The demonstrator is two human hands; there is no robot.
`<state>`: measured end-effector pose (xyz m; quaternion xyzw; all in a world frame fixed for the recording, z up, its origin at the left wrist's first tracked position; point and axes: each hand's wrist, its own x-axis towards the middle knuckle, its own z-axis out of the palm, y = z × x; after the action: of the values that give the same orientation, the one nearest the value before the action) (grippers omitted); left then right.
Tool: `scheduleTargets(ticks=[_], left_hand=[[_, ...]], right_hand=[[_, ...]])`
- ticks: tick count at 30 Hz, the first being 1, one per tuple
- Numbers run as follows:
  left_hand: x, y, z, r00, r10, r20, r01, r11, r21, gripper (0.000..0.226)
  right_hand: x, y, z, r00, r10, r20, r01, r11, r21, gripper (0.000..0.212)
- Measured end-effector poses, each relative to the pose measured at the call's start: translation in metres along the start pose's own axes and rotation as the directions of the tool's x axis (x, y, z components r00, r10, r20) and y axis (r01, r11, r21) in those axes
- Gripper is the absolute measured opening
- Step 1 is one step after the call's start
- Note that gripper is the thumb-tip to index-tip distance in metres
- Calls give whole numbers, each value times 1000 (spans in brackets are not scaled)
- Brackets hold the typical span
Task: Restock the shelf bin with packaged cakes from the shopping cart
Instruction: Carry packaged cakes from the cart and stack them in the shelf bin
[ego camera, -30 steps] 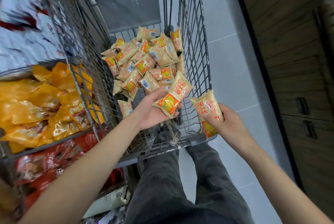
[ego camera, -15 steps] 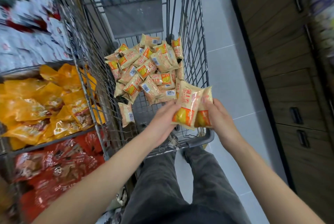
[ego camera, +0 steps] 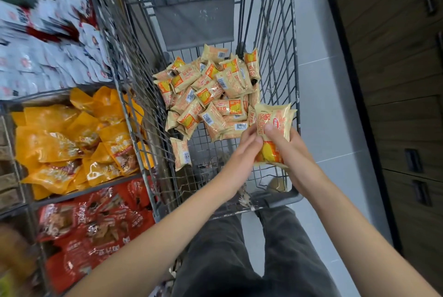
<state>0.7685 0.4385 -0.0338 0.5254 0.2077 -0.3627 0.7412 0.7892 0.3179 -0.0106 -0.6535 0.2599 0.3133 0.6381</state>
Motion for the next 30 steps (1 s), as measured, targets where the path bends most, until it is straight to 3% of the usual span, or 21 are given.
scheduleTargets(ticks=[2,4,6,8,10,12,15,17,22,25,27,30], left_hand=[[12,6,-20,1000,-16,-15,16,1000,8,26],[34,13,-46,985,43,-168,-32,997,69,27],[68,17,-75,888,52,-457,17,989,144,25],[107,20,-103,779,160,-606,153,889,431,29],[141,19,-126,797,295,-528,240,647,724,41],[167,17,-141,835,349,-425,245,456,856,47],[197,12,-151,870,359,-337,247,273,930,50],[212,11,-152,870,345,-353,287,227,931,50],[219,6,-149,851,312,-422,341,284,896,43],[193,-5,-150,835,266,-481,380,352,855,67],[162,-8,-144,839,247,-485,322,493,809,83],[101,-12,-122,828,366,-426,98,653,751,86]], right_hand=[[10,-1,3,998,25,-61,-22,998,51,52],[19,-2,6,992,61,-111,-51,995,87,32],[25,-2,7,987,91,-133,-81,994,79,27],[26,-2,8,985,99,-140,-94,995,40,29],[25,0,5,987,90,-134,-91,996,1,31],[22,4,2,987,96,-127,-102,994,-49,33],[20,12,-2,984,126,-122,-138,986,-97,34],[19,18,-3,983,141,-115,-154,982,-108,27],[15,27,-2,976,176,-128,-189,977,-100,35],[6,26,-2,978,169,-123,-183,977,-111,40],[-4,23,-4,979,166,-117,-178,978,-110,41],[-23,20,-8,985,149,-83,-159,977,-139,38]])
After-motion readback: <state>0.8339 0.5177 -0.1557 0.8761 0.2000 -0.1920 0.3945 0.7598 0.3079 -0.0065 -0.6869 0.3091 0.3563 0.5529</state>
